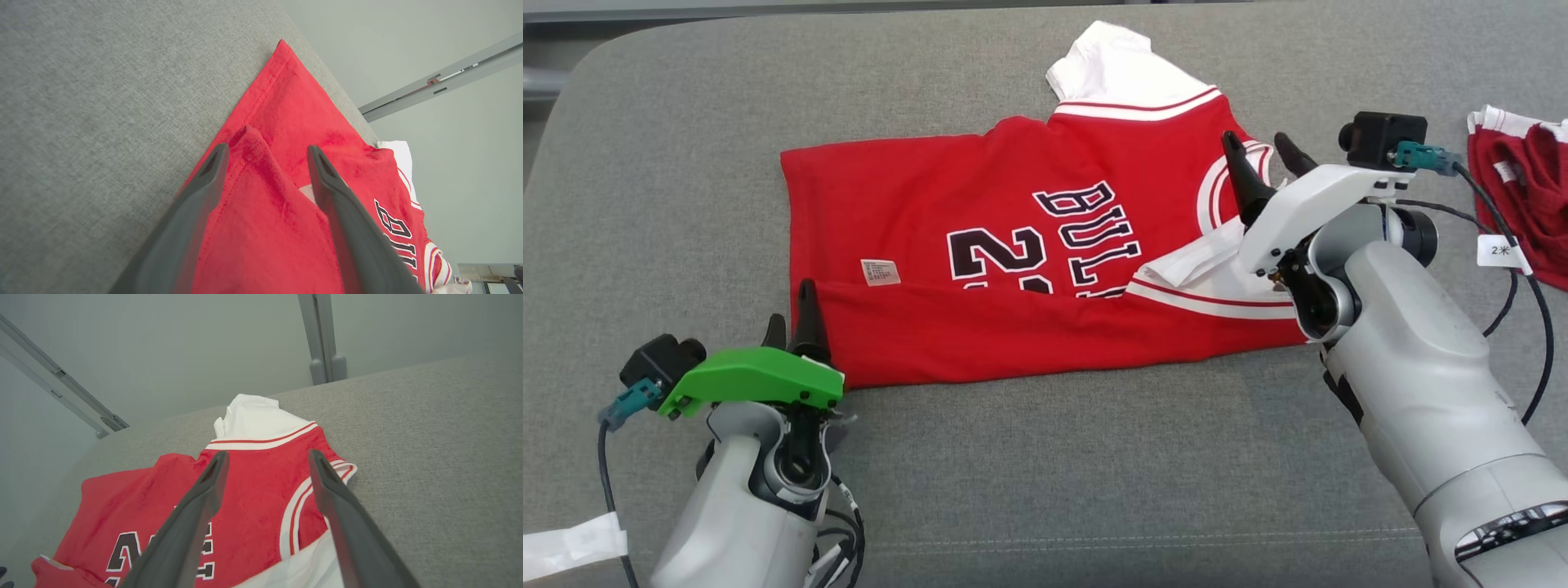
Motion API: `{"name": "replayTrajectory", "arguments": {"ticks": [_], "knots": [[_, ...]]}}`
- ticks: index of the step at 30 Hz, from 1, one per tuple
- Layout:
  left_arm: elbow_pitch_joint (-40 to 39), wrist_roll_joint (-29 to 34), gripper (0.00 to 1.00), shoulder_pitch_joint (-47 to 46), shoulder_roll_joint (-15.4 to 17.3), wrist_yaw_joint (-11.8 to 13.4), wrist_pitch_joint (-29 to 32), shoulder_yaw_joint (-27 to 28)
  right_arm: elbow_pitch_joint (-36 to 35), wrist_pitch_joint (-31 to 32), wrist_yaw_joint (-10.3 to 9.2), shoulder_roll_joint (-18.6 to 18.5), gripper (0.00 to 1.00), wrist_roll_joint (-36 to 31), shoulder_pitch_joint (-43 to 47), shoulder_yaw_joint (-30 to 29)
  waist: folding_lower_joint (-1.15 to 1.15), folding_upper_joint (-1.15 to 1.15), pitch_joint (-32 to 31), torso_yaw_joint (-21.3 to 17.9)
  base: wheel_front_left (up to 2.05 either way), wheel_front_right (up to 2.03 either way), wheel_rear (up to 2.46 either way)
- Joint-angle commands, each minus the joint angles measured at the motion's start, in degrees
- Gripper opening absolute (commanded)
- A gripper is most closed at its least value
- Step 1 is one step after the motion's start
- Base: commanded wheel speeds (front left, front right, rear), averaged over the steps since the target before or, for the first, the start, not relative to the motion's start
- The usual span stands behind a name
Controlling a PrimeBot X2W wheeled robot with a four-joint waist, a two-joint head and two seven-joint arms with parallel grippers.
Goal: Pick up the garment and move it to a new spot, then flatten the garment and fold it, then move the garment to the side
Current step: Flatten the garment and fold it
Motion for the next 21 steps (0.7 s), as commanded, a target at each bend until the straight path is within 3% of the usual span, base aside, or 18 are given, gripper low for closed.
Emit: {"name": "replayTrajectory", "arguments": {"ticks": [1, 12, 21], "knots": [[-0.4, 0.3, 1.00, 1.0, 0.5, -0.1, -0.4, 0.0, -0.5, -0.6, -0.01, -0.5, 1.00, 0.4, 0.3, 0.3, 0.00, 0.00, -0.4, -0.2, 0.00, 0.00, 0.00], [-10.2, -1.1, 1.00, 12.2, 0.9, 2.8, -0.5, 0.6, -4.8, -5.3, -0.02, -6.1, 1.00, 6.9, 8.5, -0.1, 0.00, 0.00, -3.7, -0.9, 0.00, 0.00, 0.00], [-13.5, -4.9, 1.00, 17.8, -0.5, 5.6, 2.5, 1.6, -8.8, -6.5, -0.01, -7.2, 1.00, 10.1, 18.0, -2.4, 0.00, 0.00, -3.8, -2.3, 0.00, 0.00, 0.00]]}}
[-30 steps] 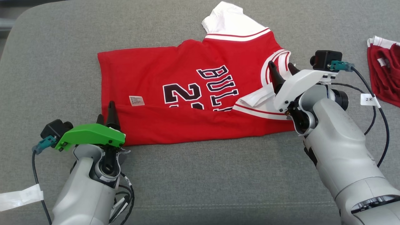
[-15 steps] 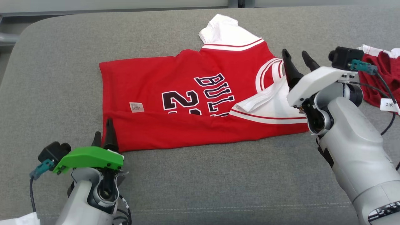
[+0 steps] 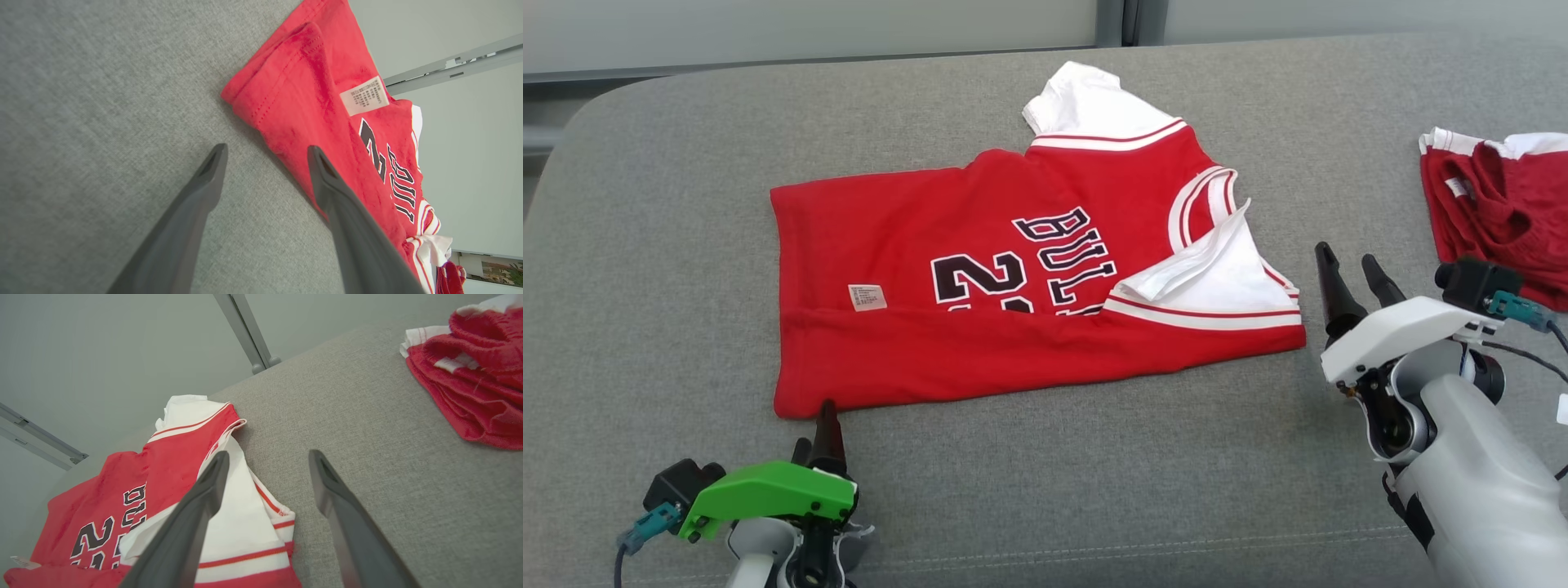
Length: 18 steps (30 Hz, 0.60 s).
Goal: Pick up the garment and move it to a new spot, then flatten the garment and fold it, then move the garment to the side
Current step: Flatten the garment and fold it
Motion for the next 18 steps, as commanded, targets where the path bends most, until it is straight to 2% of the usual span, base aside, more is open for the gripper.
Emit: {"name": "replayTrajectory", "arguments": {"ticks": [1, 9, 18], "knots": [[-0.2, -0.9, 1.00, 0.5, -0.2, 0.2, 0.0, 0.5, -0.6, -0.1, -0.01, 0.0, 1.00, 0.3, 1.0, -0.2, 0.00, 0.00, 0.5, -0.5, 0.00, 0.00, 0.00], [1.7, -3.7, 1.00, -2.7, -0.8, 0.0, -0.6, 3.6, -3.9, 1.7, -0.01, 1.5, 1.00, 0.8, 5.3, -1.2, 0.00, 0.00, 3.0, -2.2, 0.00, 0.00, 0.00], [6.0, -4.6, 1.00, -6.7, -1.2, -1.6, -1.6, 5.3, -4.8, 5.9, -0.01, 4.2, 1.00, 1.3, 6.8, -2.3, 0.00, 0.00, 5.4, -2.2, 0.00, 0.00, 0.00]]}}
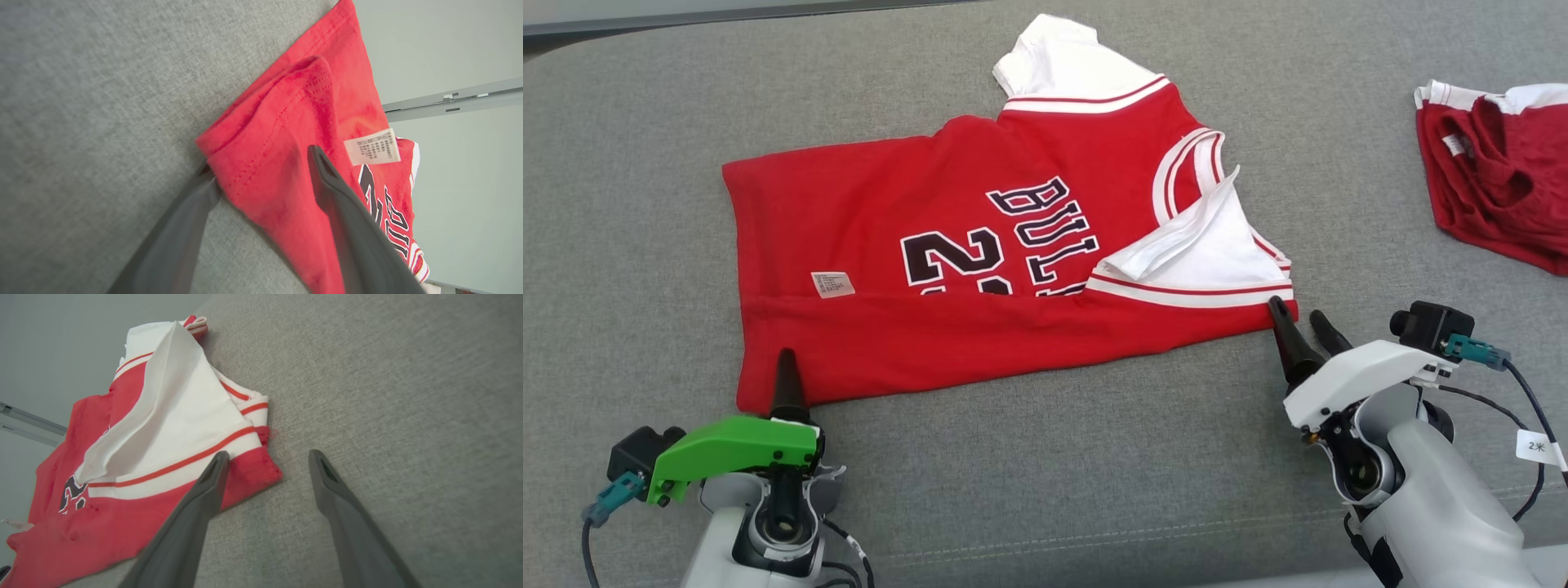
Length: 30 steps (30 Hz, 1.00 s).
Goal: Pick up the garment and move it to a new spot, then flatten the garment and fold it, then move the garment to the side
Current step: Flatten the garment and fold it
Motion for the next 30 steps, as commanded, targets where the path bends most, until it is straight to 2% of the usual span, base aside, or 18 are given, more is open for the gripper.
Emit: {"name": "replayTrajectory", "arguments": {"ticks": [1, 6, 7, 8, 9, 10, 12, 13, 17, 23, 30], "knots": [[1.3, -0.3, 1.00, -1.0, -0.3, -0.4, -0.1, 0.0, 0.1, 0.7, -0.01, 0.5, 1.00, 0.1, 0.2, -0.3, 0.00, 0.00, 0.9, 0.2, 0.00, 0.00, 0.00], [2.6, -0.4, 1.00, -2.4, -0.7, -1.2, -0.4, -0.1, 1.3, 2.1, -0.02, 1.7, 1.00, -0.1, -0.9, -0.3, 0.00, 0.00, 1.8, 0.8, 0.00, 0.00, 0.00], [2.9, -0.4, 0.96, -2.7, -0.8, -1.5, -0.6, -0.1, 1.7, 2.4, -0.02, 1.9, 1.00, -0.3, -1.2, -0.1, 0.00, 0.00, 2.0, 0.9, 0.00, 0.00, 0.00], [3.3, -0.3, 0.78, -3.0, -0.9, -1.6, -0.7, -0.2, 2.1, 2.4, -0.02, 2.1, 1.00, -0.5, -1.6, 0.0, 0.00, 0.00, 2.2, 1.0, 0.00, 0.00, 0.00], [3.6, -0.3, 0.58, -3.3, -1.0, -2.0, -0.9, -0.2, 2.3, 2.3, -0.02, 2.3, 0.82, -0.6, -2.0, 0.2, 0.00, 0.00, 2.3, 1.1, 0.00, 0.00, 0.00], [3.9, -0.3, 0.45, -3.6, -1.1, -2.3, -1.0, -0.2, 2.6, 2.5, -0.02, 2.6, 0.48, -0.5, -2.5, 0.5, 0.00, 0.00, 2.4, 1.2, 0.00, 0.00, 0.00], [4.4, -0.2, 0.11, -4.1, -1.3, -3.0, -1.3, -0.3, 3.0, 2.5, -0.02, 3.0, 0.24, -0.3, -3.2, 1.1, 0.00, 0.00, 2.5, 1.3, 0.00, 0.00, 0.00], [4.5, 0.2, 0.00, -4.4, -1.3, -3.6, -1.7, -0.4, 3.3, 2.2, -0.02, 3.0, 0.00, -0.3, -3.6, 1.4, 0.00, 0.00, 2.4, 1.4, 0.00, 0.00, 0.00], [4.2, 1.0, 0.00, -4.6, -1.5, -6.0, -2.5, -0.8, 3.2, 1.0, -0.01, 3.1, 0.00, 0.9, -5.1, 1.8, 0.00, 0.00, 2.1, 1.8, 0.00, 0.00, 0.00], [1.9, 2.6, 0.00, -2.8, -0.9, -8.7, -3.7, -1.4, 0.0, 0.6, -0.02, 0.7, 0.00, 3.1, -5.2, 2.1, 0.00, 0.00, 0.9, 2.4, 0.00, 0.00, 0.00], [-5.7, 4.9, 0.00, 3.9, -1.3, -8.7, -4.5, -2.8, -6.3, 2.8, -0.02, -4.0, 0.00, 1.2, -0.2, -0.6, 0.00, 0.00, -1.2, 2.9, 0.00, 0.00, 0.00]]}}
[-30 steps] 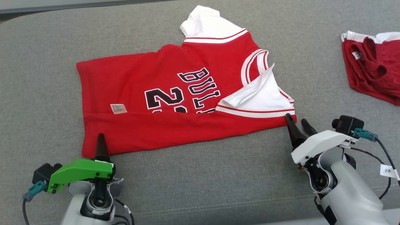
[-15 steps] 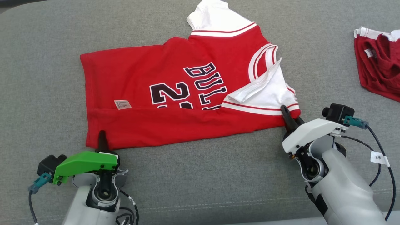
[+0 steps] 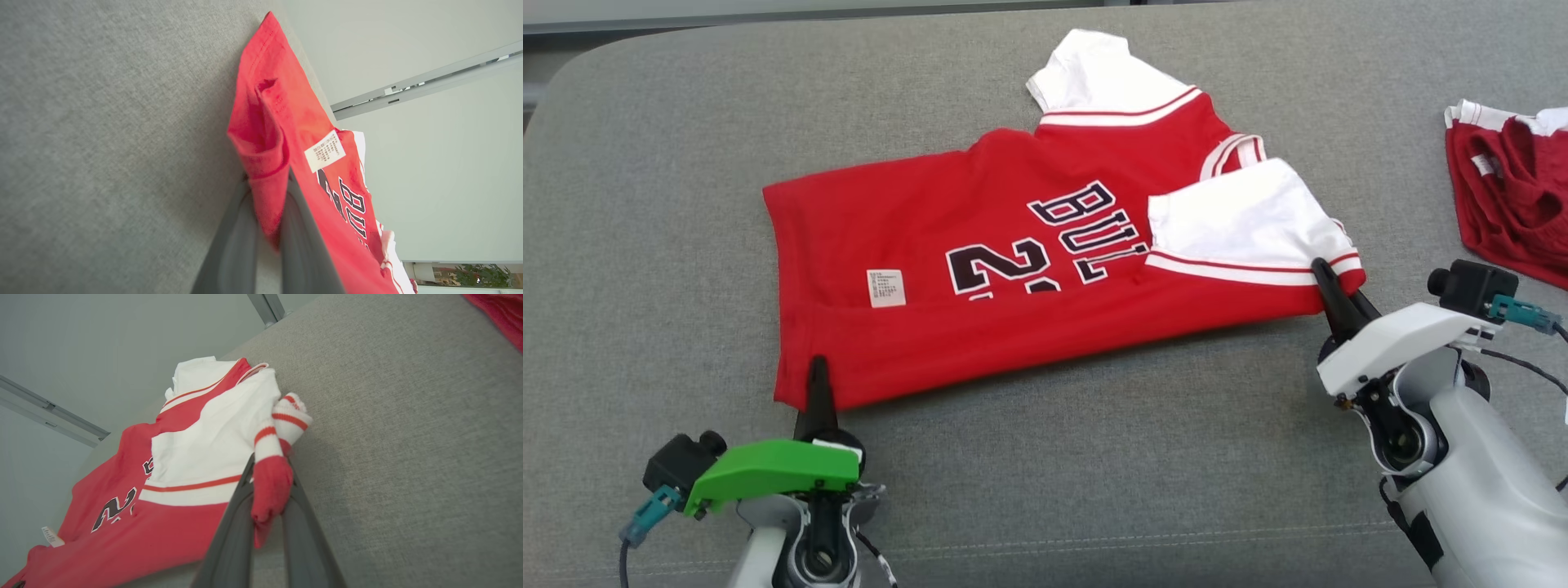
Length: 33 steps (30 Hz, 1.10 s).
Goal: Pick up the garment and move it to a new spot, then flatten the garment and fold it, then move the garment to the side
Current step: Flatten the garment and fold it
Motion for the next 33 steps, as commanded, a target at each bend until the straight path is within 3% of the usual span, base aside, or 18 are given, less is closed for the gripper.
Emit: {"name": "replayTrajectory", "arguments": {"ticks": [1, 8, 22, 23, 24, 25, 26, 33], "knots": [[-1.5, 0.6, 0.00, 2.0, 0.2, 0.3, -0.3, -0.1, -1.3, 0.5, -0.05, -0.9, 0.00, -1.0, 2.0, -1.2, 0.00, 0.00, -0.5, 0.2, 0.00, 0.00, 0.00], [-5.8, 1.3, 0.00, 8.9, -0.6, 1.9, -0.1, -3.1, -7.6, 3.1, -0.06, 0.5, 0.00, -4.8, 11.0, -6.9, 0.00, 0.00, -0.9, 0.4, 0.00, 0.00, 0.00], [-1.2, 3.4, 0.00, 11.3, -0.1, 1.7, -0.8, -2.7, -11.7, 5.7, -0.07, 6.3, 0.00, -11.7, 19.7, -14.2, 0.00, 0.00, -2.0, -0.1, 0.00, 0.00, 0.00], [-0.9, 3.5, 0.00, 11.4, -0.1, 1.8, -0.9, -2.7, -11.9, 5.7, -0.07, 6.6, 0.36, -12.1, 20.0, -14.4, 0.00, 0.00, -2.2, -0.2, 0.00, 0.00, 0.00], [-0.6, 3.6, 0.41, 11.5, 0.0, 1.8, -0.9, -2.6, -12.1, 5.9, -0.07, 6.8, 0.76, -12.4, 20.4, -14.6, 0.00, 0.00, -2.4, -0.2, 0.00, 0.00, 0.00], [-0.3, 3.6, 0.82, 11.6, 0.1, 1.7, -0.8, -2.5, -12.3, 6.0, -0.07, 7.1, 1.00, -12.6, 20.7, -14.8, 0.00, 0.00, -2.6, -0.2, 0.00, 0.00, 0.00], [-0.2, 3.7, 1.00, 11.8, 0.1, 1.8, -0.8, -2.5, -12.6, 6.2, -0.06, 7.3, 1.00, -12.7, 21.1, -14.9, 0.00, 0.00, -2.9, -0.2, 0.00, 0.00, 0.00], [-1.2, 6.7, 1.00, 13.4, 2.6, 4.1, -0.9, -2.7, -16.2, 6.8, -0.04, 7.5, 1.00, -14.0, 24.1, -17.7, 0.00, 0.00, -4.3, -0.8, 0.00, 0.00, 0.00]]}}
